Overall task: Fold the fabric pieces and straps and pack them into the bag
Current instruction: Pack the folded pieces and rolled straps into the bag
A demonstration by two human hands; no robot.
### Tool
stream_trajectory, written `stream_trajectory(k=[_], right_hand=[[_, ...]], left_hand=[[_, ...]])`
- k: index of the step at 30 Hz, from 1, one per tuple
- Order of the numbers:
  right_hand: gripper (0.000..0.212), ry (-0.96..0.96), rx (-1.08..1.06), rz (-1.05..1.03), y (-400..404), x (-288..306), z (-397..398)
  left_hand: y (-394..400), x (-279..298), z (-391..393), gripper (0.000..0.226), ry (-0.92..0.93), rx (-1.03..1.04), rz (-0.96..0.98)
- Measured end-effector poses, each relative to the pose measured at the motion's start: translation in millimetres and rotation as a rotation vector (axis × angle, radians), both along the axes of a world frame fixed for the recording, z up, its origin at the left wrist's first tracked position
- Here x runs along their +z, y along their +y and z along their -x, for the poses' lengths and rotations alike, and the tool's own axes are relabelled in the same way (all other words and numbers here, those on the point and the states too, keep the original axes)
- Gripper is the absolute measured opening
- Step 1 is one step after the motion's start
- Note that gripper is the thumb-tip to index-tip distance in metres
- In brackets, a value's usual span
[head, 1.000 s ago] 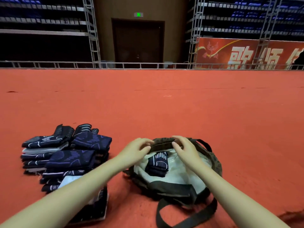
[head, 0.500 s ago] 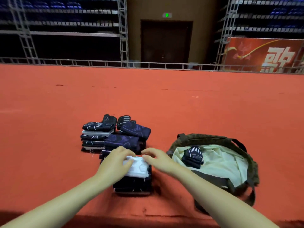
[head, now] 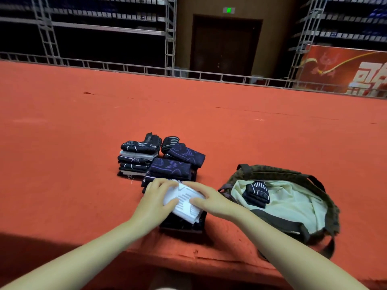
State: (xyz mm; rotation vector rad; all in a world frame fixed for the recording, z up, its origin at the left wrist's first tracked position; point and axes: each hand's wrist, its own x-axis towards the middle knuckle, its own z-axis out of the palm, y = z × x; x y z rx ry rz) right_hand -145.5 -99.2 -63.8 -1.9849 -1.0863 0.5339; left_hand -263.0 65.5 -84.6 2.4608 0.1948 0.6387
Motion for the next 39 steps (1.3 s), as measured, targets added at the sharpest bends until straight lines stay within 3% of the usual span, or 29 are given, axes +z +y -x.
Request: stream_trajectory(k=[4, 8, 13, 15, 18, 22, 25, 28, 31, 34, 39], right_hand=[[0.053, 0.199, -0.185, -0.409, -21, 6, 3], [0.062, 0.247, -0.290, -0.601, -38, 20, 6], [0.057, 0.108, -0.403, -0.566, -63, 21, 13], [0.061, 0.070, -0.484, -0.592, -76, 18, 10], [0.049, 0.082, -0.572, -0.687, -102, 12, -1], [0.053, 0.042, -0.637, -0.602, -137, 11, -21], [0.054, 0.080, -0.738, -0.536, -169, 3, -40], [0.054, 0.134, -0.885, -0.419, -202, -12, -64], [0.050, 0.180, -0.876, -0.202, -223, -22, -89], [0.035, 0.187, -0.811, -0.090, -221, -21, -106], [0.039, 0.201, -0.831, -0.151, -207, -21, -151]], left_hand=[[-13, 26, -10, 0.069, -0.109, 0.048, 0.270], [-52, 55, -34, 0.075, -0.094, -0.035, 0.592], [-111, 62, -64, 0.056, -0.125, -0.085, 0.528], [-128, 62, -78, 0.054, -0.119, -0.100, 0.519], [-155, 60, -95, 0.053, -0.136, -0.156, 0.539], [-185, 51, -123, 0.049, -0.080, -0.202, 0.564], [-199, 42, -148, 0.048, 0.115, -0.242, 0.448], [-204, 32, -172, 0.039, 0.238, -0.271, 0.166], [-205, 22, -196, 0.036, 0.322, -0.364, -0.052], [-203, 13, -213, 0.038, 0.420, -0.380, -0.167], [-191, -2, -244, 0.052, 0.441, -0.355, -0.246]])
